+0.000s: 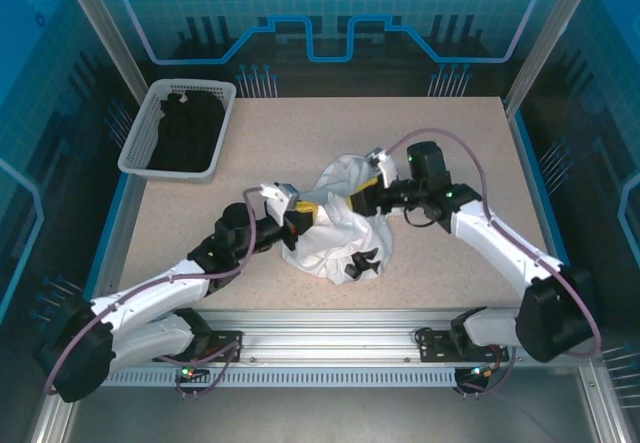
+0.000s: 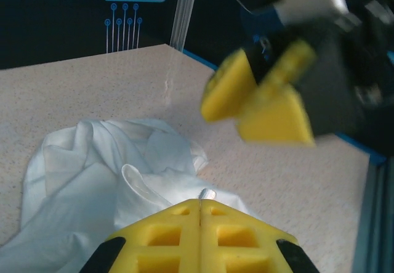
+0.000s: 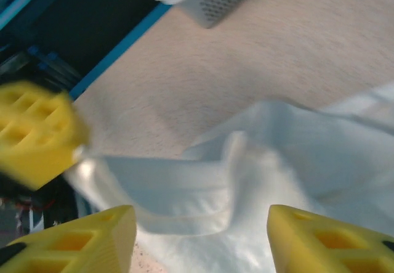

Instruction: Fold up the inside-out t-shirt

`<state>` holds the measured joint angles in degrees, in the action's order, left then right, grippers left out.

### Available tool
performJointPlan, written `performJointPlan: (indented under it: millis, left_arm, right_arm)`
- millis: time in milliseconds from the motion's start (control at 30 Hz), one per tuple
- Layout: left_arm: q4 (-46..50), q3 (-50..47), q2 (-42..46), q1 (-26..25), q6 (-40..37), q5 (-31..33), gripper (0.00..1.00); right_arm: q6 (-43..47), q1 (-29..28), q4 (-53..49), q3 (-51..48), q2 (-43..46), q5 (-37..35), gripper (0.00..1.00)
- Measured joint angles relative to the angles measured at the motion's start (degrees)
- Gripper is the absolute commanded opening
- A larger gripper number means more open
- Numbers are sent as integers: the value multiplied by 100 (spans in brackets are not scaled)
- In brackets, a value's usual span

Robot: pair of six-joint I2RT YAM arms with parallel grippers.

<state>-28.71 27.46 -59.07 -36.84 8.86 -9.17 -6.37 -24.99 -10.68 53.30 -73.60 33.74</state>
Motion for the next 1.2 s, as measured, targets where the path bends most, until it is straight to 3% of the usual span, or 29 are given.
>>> performJointPlan:
  millis: [100,300,400,433,500,567,600,733,967,1200]
  left_arm:
    - [0,0,157,219,487,-234,0]
    - [57,0,323,354,1008,-507,0]
    - [70,0,341,382,1143,-590,0]
    - [76,0,341,389,1185,-614,0]
    - [103,0,341,413,1235,-658,0]
    - [109,0,341,450,1287,-719,0]
    - [109,-2,341,479,1331,-743,0]
    - [160,-2,343,568,1373,-868,0]
    - [463,-2,380,595,1209,-1126,32]
    - [553,0,450,595,1056,-1346,48]
  right_arm:
    - [380,-481,708,-385,83,188,66]
    - [673,-625,1633,-643,-332,540,68]
    - [776,-774,1867,-623,-544,643,64]
    - [791,-811,1906,-599,-608,680,58]
    - [817,-872,2006,-535,-765,758,28]
    - [852,-876,2087,-494,-863,841,5]
    - [859,-876,2124,-490,-879,859,0]
    - [935,-876,2090,-490,-835,870,0]
    - [1362,-876,1405,-256,-525,870,0]
    - [1613,-876,977,-164,-391,835,0]
